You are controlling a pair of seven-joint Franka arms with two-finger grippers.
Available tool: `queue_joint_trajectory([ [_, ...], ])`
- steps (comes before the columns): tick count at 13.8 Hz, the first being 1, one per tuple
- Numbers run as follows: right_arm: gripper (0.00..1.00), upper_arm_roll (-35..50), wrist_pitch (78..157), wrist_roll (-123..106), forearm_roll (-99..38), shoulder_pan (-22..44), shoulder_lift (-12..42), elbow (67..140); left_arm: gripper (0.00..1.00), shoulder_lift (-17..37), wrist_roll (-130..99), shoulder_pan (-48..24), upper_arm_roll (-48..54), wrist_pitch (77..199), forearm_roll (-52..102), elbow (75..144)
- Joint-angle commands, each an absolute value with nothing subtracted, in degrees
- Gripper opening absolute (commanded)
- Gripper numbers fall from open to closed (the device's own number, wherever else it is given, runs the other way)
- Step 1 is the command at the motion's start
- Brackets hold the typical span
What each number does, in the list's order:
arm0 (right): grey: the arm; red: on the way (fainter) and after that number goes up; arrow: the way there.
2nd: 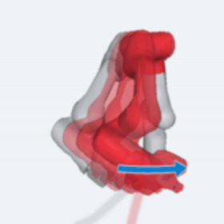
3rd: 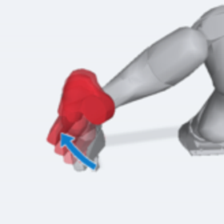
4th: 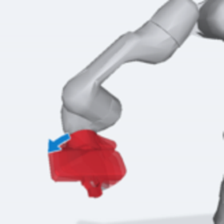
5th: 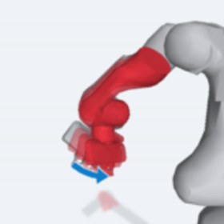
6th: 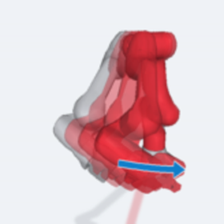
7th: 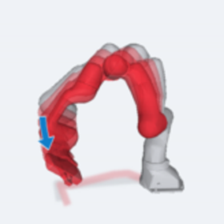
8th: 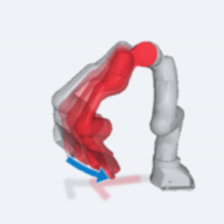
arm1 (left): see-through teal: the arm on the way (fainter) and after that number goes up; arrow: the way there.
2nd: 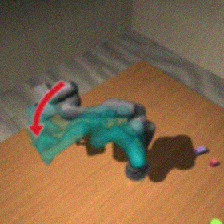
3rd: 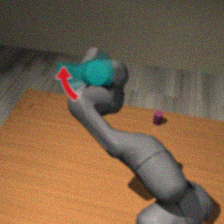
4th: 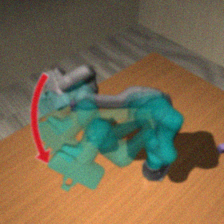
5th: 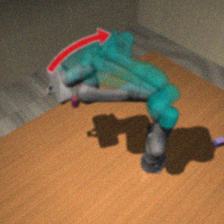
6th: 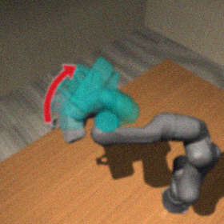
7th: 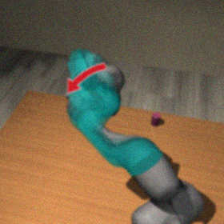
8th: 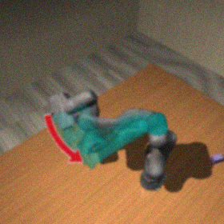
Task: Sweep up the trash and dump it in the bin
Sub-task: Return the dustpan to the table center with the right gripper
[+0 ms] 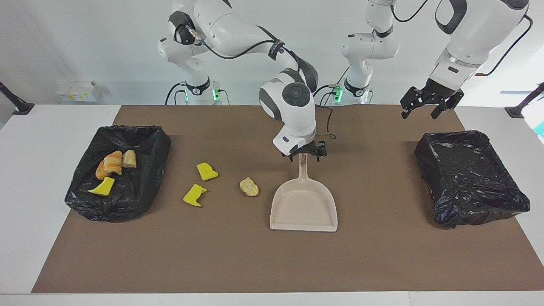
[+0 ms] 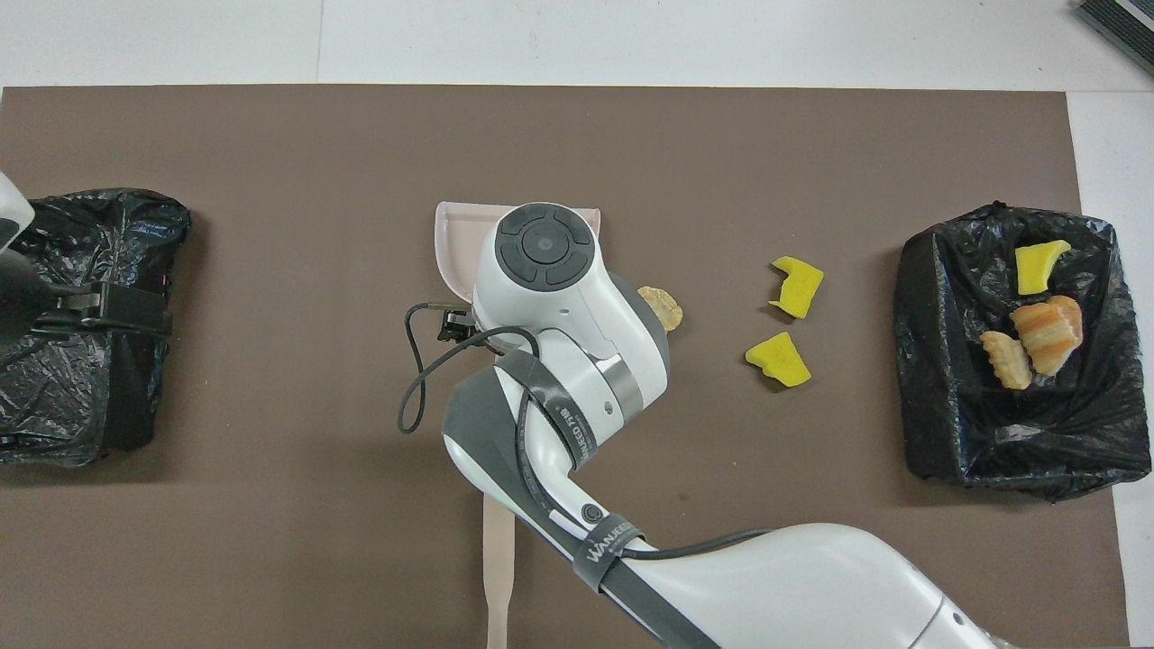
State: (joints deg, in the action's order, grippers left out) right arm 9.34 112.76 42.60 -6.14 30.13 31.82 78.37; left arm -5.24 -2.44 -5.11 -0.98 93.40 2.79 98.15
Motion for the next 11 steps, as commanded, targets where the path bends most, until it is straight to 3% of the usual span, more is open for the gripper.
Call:
queue_joint_trajectory([
  [1,1.0,9.58,110.66,42.36,-7.38,29.79,26.65,82.86,1.0,-4.75,-3.16,-4.66,-0.53,92.73,1.23,95.47],
  [11,1.0,9.58,114.33,47.89,-7.56,39.8,11.18,106.14,1.0,-5.27,-2.73,-4.66,-0.62,93.16,1.32,94.83],
])
